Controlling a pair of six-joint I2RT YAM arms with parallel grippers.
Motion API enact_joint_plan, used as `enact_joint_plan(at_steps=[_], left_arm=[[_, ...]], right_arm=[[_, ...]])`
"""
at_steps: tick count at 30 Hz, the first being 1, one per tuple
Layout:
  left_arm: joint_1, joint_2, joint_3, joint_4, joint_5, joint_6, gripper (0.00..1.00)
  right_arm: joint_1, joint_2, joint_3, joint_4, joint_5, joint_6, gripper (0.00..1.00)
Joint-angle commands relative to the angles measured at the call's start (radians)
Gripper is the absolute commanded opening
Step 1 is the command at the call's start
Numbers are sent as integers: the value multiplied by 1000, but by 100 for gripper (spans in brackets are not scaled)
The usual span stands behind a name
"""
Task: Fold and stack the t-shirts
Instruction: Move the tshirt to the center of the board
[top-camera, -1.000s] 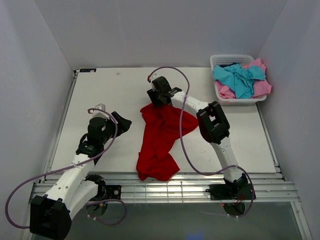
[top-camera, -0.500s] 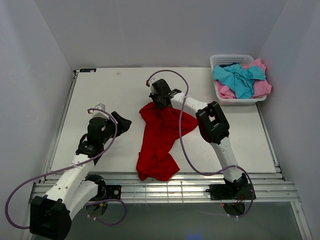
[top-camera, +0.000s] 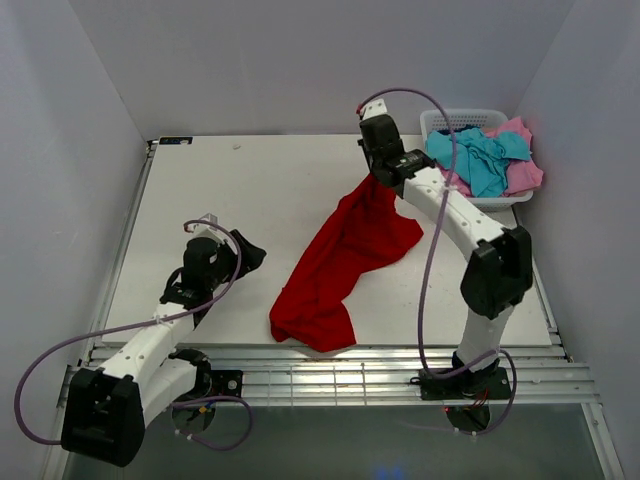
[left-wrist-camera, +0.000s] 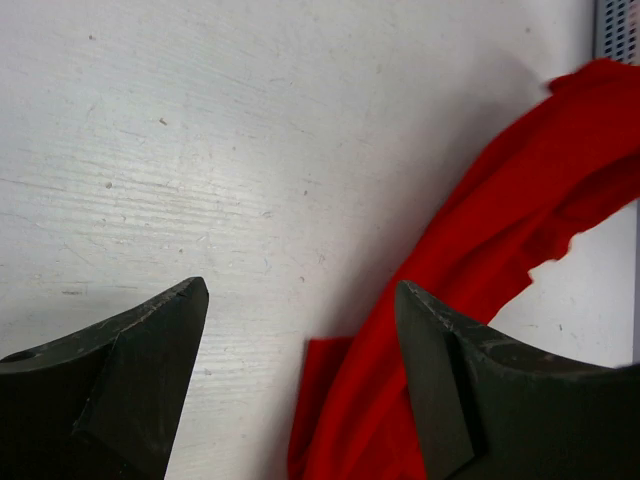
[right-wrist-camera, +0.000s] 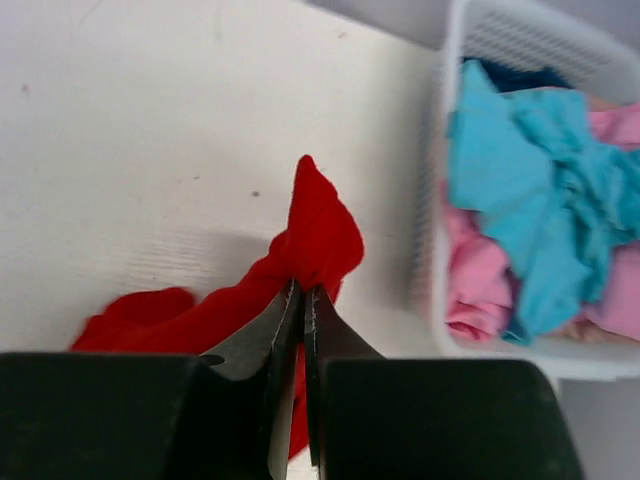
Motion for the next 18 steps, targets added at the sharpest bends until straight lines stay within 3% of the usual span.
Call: enact_joint_plan(at_steps=[1,7,15,18], left_arm=[[1,82,-13,85,32,24,85],[-8,224,-2,134,92,46,80],[-50,173,-10,155,115,81,79],[-62,158,-2,160,118,81,79]], right_arm=[[15,-159,-40,-46,167,-9,8],[15,-271,-131,-193,303,96,8],[15,-351,-151,-462,506,279,8],[17,-405,-99,-445,427,258,8]])
